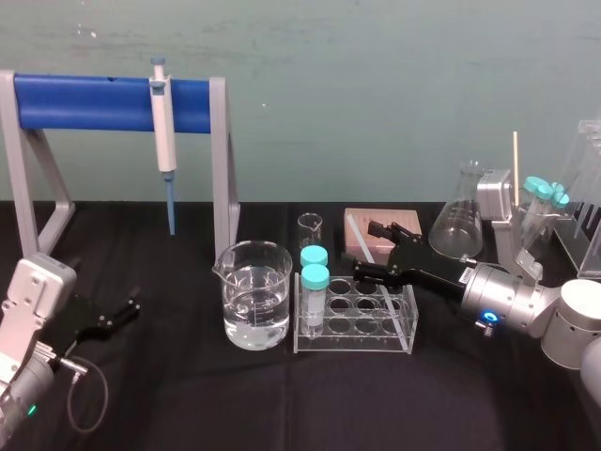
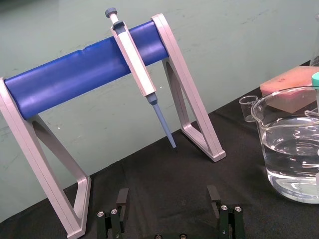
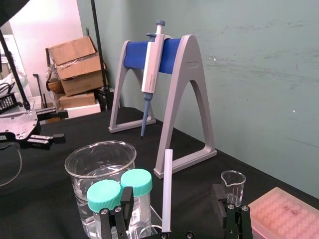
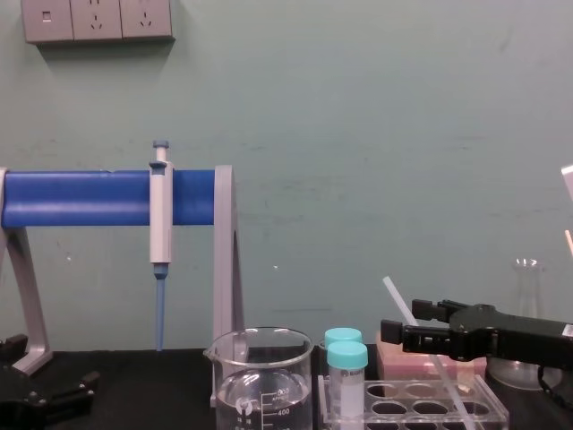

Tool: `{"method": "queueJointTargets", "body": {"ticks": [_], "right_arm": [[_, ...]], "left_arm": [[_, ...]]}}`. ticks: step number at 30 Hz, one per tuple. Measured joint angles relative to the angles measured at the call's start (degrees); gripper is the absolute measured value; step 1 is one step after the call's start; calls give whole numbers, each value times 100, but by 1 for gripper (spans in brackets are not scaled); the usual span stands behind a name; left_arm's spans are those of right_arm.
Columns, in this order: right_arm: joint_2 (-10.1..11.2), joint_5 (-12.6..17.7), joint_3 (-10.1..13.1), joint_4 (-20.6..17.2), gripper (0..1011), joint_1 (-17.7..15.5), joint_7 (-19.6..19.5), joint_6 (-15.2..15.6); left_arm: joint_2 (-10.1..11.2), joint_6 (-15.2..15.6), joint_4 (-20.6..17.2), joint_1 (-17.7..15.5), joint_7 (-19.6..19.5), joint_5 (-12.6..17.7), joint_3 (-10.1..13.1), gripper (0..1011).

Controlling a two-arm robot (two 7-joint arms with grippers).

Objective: Pick up the stirring rod with one hand, then place it down.

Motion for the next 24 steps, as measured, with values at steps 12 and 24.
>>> {"method": "queueJointTargets", "body": {"ticks": [12, 24], "right_arm": [[2, 6, -10, -1, 1000, 0, 0, 0], [2, 12, -15, -4, 887, 0, -1, -3]], "left_arm": [[0, 0, 0, 0, 0, 0, 0, 1000], [0, 0, 0, 0, 0, 0, 0, 1000]]}}
